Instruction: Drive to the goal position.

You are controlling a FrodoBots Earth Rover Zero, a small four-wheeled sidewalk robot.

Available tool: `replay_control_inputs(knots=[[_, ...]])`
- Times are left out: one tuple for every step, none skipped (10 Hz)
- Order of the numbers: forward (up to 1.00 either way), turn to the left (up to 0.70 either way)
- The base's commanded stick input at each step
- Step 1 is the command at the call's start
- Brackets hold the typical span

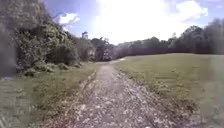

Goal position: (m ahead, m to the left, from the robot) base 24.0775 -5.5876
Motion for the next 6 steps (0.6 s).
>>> replay_control_inputs(knots=[[0.7,0.0],[0.7,0.0],[0.7,0.0],[0.7,0.0],[0.7,0.0],[0.7,0.0]])
